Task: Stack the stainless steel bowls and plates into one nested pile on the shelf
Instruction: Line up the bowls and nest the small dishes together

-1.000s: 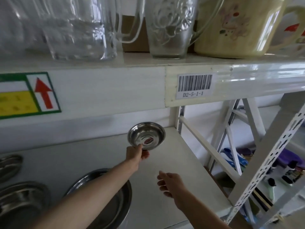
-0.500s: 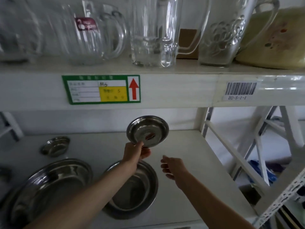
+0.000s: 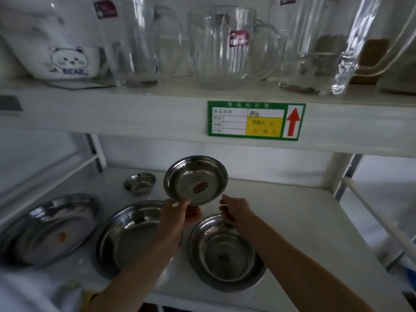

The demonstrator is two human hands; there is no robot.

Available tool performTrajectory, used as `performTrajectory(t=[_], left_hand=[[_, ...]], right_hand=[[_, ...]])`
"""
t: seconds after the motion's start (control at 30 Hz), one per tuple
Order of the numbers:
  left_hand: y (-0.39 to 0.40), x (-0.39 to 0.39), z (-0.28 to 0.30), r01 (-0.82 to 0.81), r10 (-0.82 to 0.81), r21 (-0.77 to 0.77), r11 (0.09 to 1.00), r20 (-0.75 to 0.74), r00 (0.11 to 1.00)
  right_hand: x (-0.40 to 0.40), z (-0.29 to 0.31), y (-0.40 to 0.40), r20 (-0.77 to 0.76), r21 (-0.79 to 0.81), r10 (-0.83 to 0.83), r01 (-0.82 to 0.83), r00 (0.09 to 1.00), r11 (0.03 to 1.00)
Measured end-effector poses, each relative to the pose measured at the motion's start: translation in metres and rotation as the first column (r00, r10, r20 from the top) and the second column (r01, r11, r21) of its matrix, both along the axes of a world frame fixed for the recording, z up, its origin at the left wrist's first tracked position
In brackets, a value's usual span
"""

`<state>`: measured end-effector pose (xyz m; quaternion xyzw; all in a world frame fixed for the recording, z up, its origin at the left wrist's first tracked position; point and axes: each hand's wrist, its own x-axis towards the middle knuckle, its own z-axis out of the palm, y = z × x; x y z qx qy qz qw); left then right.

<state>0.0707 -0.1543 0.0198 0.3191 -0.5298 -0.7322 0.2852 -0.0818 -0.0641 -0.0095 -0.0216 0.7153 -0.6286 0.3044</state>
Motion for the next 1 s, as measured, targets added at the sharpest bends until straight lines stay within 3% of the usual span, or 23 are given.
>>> performTrajectory(t=[0.23, 0.63, 1.0], left_hand=[[-0.028, 0.057, 0.002, -0.109, 0.106, -0.036, 0.993, -0.063, 0.992], [-0.061, 0.132, -0.012, -0.278, 0.279, 0.053, 0.959, -0.015, 0.960], [-0.089, 0.165, -0.043, -0.423, 0.440, 0.261, 0.867, -0.007, 0.898]], right_hand=[[0.010, 0.002, -0.074, -0.015, -0.012, 0.128, -0.129, 0.992, 0.992], [0.004, -0.012, -0.173, -0.025, 0.044, 0.223, -0.221, 0.975, 0.974], [-0.003, -0.041, -0.269, -0.083, 0.181, 0.333, -0.314, 0.939, 0.932]])
